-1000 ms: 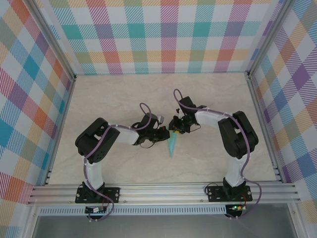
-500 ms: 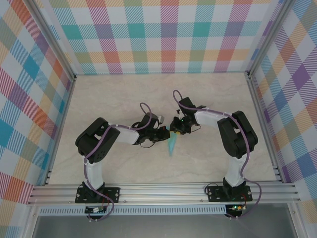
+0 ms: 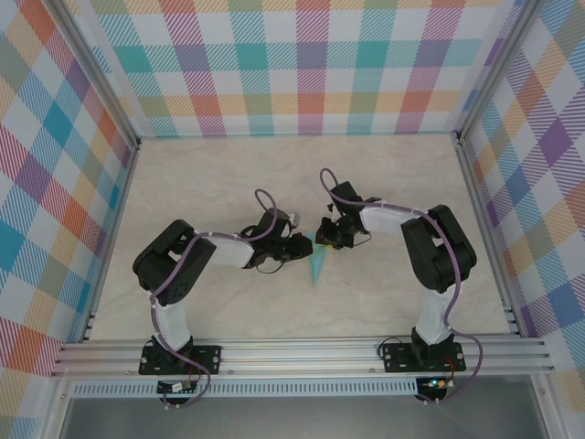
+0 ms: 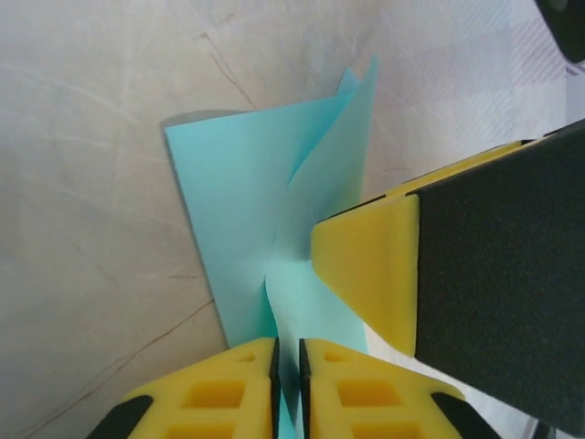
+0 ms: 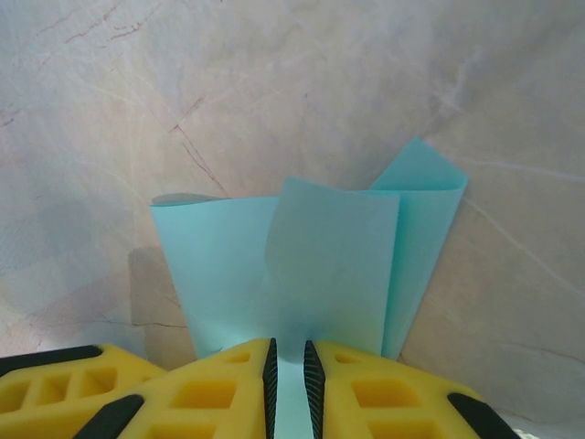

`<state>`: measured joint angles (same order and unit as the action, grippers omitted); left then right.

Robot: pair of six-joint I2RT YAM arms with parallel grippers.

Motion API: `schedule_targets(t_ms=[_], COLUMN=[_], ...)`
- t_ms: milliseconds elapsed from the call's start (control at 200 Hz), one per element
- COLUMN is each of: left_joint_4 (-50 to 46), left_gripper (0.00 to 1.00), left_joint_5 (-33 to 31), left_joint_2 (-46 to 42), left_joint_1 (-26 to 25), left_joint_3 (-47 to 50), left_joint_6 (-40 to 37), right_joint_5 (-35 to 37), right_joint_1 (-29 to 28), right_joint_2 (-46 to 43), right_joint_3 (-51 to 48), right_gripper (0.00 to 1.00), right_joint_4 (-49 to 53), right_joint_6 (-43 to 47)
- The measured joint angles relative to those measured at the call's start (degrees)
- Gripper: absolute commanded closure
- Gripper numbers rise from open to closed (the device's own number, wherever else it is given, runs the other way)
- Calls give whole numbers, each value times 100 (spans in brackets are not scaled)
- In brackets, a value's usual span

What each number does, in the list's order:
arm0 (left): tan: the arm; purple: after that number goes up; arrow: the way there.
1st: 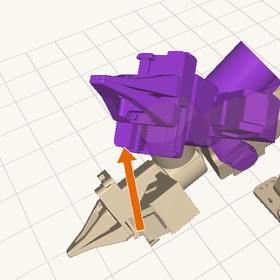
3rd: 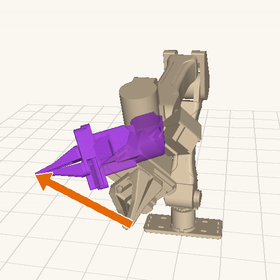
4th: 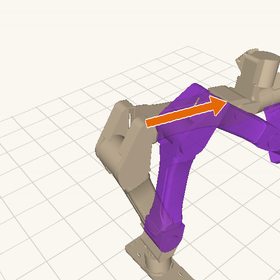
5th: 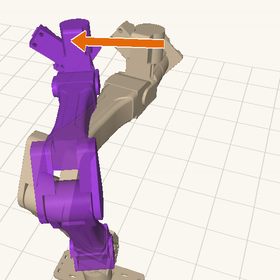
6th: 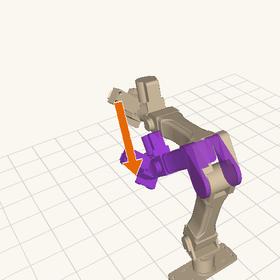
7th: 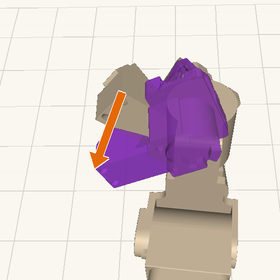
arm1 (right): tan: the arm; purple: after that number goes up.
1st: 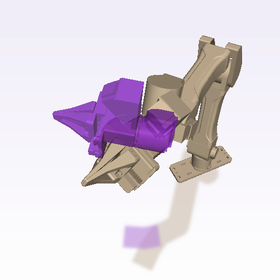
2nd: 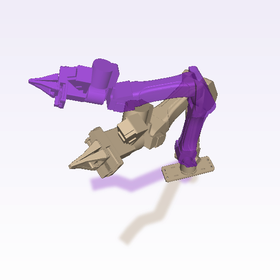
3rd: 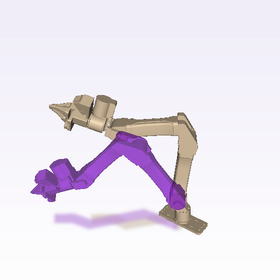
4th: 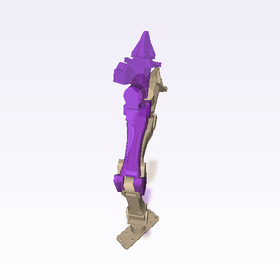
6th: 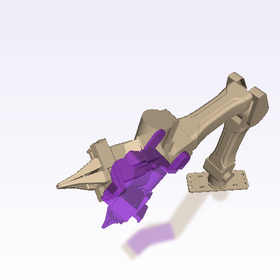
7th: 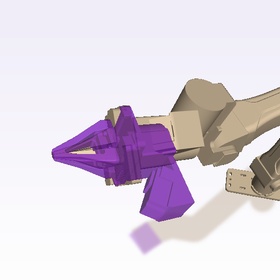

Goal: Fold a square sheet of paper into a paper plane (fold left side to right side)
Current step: Fold the wing for the fifth time at the center of the table.

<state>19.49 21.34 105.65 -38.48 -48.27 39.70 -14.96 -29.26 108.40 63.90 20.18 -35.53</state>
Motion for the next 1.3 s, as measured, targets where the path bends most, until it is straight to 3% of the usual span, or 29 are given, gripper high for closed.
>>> schedule_targets(t_ms=[255,460,755,1300], left_joint_4=[-350,-422,-264,-109], left_gripper=[70,70,70,70], left_joint_5=[-299,-66,179,214], left_joint_2=[-1027,-1591,-1392,-634], left_joint_1=[0,-76,-610,-723], left_joint_3=[426,520,503,120], left_joint_6=[-59,-55,44,120], right_joint_5=[0,0,0,0], right_joint_1=[2,2,0,0], right_joint_2=[-24,-48,-66,-68], right_joint_3=[-59,-87,-122,-122], right_gripper=[80,80,80,80], right_joint_4=[-85,-116,-168,-168], right_joint_6=[0,0,2,2])
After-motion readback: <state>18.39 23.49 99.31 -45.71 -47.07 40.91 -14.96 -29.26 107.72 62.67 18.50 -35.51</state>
